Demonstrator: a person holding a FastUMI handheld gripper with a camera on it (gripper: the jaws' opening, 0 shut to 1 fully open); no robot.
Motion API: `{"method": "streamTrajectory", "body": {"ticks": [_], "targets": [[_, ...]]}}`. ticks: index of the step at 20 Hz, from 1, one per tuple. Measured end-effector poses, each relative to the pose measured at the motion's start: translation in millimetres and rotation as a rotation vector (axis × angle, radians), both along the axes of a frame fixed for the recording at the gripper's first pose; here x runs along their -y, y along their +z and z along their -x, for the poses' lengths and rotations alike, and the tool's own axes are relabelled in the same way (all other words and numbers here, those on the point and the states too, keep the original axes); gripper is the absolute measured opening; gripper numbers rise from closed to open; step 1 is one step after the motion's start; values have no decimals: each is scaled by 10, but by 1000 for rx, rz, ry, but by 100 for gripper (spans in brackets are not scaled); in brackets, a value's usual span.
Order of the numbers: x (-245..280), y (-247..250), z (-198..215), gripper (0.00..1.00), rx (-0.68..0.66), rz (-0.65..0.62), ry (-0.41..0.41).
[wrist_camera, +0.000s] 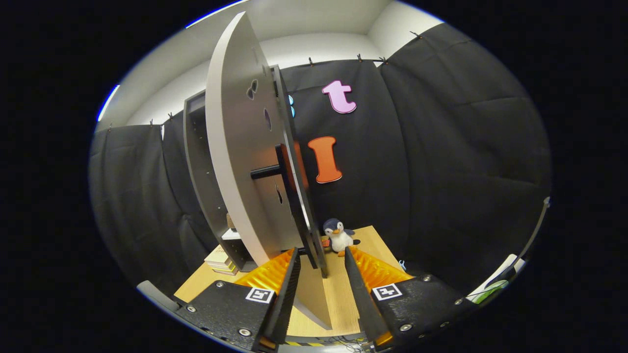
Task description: Open the shoe cabinet door, grab the shoes and put them into the shoe cabinet, then close the shoe cabinet door.
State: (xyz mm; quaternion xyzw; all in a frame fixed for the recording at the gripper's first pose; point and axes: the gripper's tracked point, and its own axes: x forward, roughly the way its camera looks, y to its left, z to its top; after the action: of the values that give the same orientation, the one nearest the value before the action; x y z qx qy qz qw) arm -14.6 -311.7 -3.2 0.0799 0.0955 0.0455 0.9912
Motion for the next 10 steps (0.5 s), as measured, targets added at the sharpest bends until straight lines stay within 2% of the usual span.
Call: {"method": "streamTrajectory", "body": {"ticks": [10], "targets": [[-109, 12, -17, 58, 18, 57, 72]]}}
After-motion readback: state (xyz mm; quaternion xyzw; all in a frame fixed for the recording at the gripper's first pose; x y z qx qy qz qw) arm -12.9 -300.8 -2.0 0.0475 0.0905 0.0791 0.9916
